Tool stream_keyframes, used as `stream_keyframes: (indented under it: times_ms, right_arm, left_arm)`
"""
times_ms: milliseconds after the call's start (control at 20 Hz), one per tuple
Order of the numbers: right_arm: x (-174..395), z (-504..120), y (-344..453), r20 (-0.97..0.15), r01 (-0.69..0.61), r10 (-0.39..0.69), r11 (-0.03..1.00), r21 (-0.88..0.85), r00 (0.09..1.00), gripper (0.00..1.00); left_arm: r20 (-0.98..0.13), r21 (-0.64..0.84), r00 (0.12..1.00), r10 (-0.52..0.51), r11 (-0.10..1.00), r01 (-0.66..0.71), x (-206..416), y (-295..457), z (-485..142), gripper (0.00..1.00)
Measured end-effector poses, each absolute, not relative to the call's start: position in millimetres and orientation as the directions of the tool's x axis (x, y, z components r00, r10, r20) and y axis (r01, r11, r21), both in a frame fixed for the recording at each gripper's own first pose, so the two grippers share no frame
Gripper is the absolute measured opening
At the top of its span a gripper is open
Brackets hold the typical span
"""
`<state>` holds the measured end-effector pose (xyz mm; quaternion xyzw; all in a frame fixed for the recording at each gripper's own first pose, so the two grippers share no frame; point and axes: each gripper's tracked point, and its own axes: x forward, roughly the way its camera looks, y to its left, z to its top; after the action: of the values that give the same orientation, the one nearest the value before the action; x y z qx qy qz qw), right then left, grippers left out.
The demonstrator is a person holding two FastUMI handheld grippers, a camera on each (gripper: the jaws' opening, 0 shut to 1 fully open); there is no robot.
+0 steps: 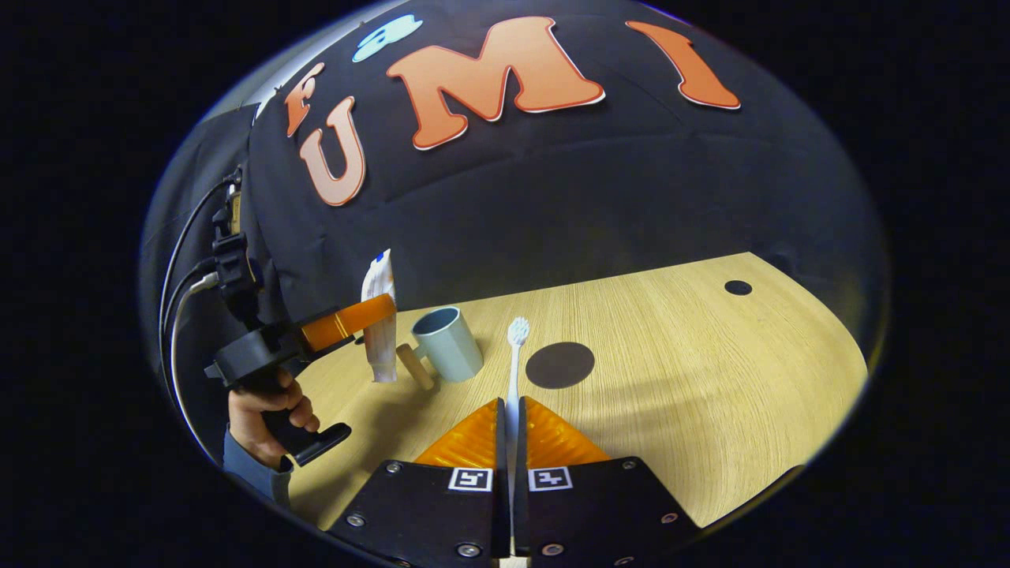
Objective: Put the toothbrush and toothpaste on the desktop into the cup, then pick up the cup and place it on the coaster on the desktop.
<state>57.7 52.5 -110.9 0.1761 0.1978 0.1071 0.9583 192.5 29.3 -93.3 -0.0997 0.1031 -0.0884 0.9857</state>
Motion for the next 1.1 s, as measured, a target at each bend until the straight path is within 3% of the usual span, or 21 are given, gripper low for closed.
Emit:
stream_keyframes:
  times_ms: [450, 1100]
  right_arm:
    - [76, -79, 47, -0.275, -0.144, 0.259, 0.914, 0.379, 0.926, 0.02]
    - [97, -75, 56, -0.256, -0.161, 0.277, 0.904, 0.396, 0.926, 0.02]
  left_arm:
    - [-0.037, -0.194, 0.989, -0.145, 0.972, 0.135, 251, 42, -60, 0.10]
    - [-0.130, -0.143, 0.963, -0.235, 0.966, 0.217, 291, 29, -115, 0.10]
